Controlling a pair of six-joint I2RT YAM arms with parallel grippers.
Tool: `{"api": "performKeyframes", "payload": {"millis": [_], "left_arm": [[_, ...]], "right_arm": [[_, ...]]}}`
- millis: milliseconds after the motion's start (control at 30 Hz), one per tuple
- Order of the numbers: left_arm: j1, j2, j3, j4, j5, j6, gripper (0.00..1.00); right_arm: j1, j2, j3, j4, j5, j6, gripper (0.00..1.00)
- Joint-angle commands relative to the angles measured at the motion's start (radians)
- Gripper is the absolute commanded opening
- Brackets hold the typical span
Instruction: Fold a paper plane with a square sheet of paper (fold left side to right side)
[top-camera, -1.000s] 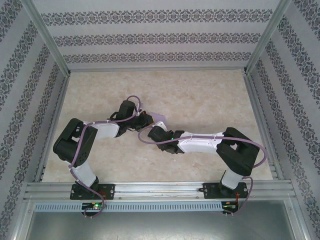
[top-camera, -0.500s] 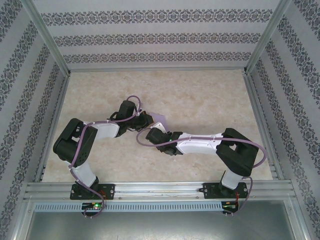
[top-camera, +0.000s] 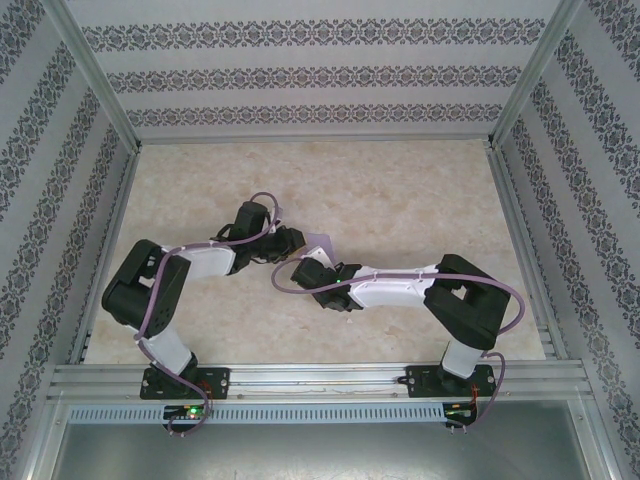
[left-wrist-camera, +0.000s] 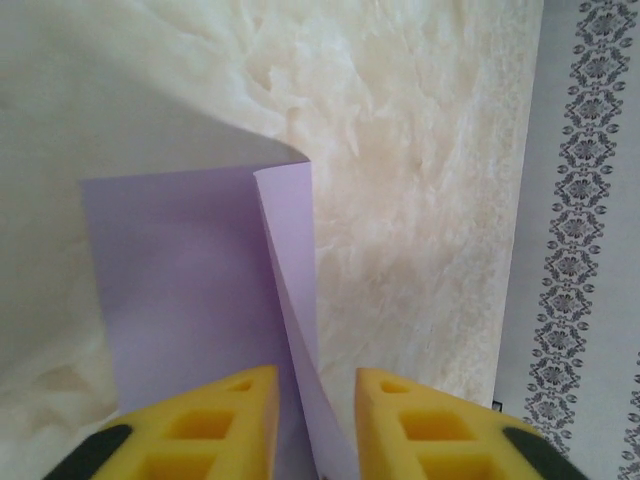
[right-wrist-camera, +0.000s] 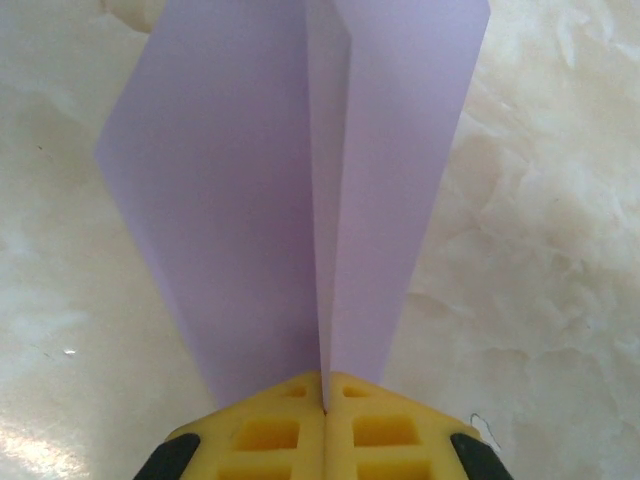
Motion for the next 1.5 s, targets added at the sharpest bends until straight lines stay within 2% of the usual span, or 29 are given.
{"api": "performKeyframes", "payload": {"millis": [0, 300, 600, 767, 1033, 1167, 1267, 1467], "left_arm": [[0.065, -0.089, -0.035, -0.096, -0.014, 0.067, 0.3], [0.207, -0.261, -0.068, -0.305, 0.011, 0.189, 0.34], [0.211, -0.269, -0.056, -0.359, 0.032, 0.23, 0.35], [0.207, -0.252, -0.049, -0.357, 0.078, 0.252, 0.35], [0.13, -0.2, -0.055, -0.318, 0.098, 0.249, 0.37], [0.076, -0.152, -0.041, -0.282, 0.101, 0.23, 0.38], [0.034, -0.116, -0.019, -0.262, 0.095, 0.218, 0.39], [-0.037, -0.04, 0.01, -0.192, 0.086, 0.173, 0.41]], "right_arm": [[0.006, 0.018, 0.005, -0.02, 0.002, 0.012, 0.0], [-0.029, -0.002, 0.007, -0.015, -0.102, 0.01, 0.0], [-0.082, -0.015, -0.02, 0.038, -0.257, 0.029, 0.0], [-0.149, -0.077, -0.069, 0.104, -0.422, 0.062, 0.0], [-0.286, -0.137, -0.179, 0.261, -0.775, 0.123, 0.0], [-0.346, -0.131, -0.219, 0.329, -0.902, 0.148, 0.0], [-0.382, -0.12, -0.248, 0.389, -0.969, 0.171, 0.0], [-0.411, -0.096, -0.27, 0.439, -1.023, 0.183, 0.0]]}}
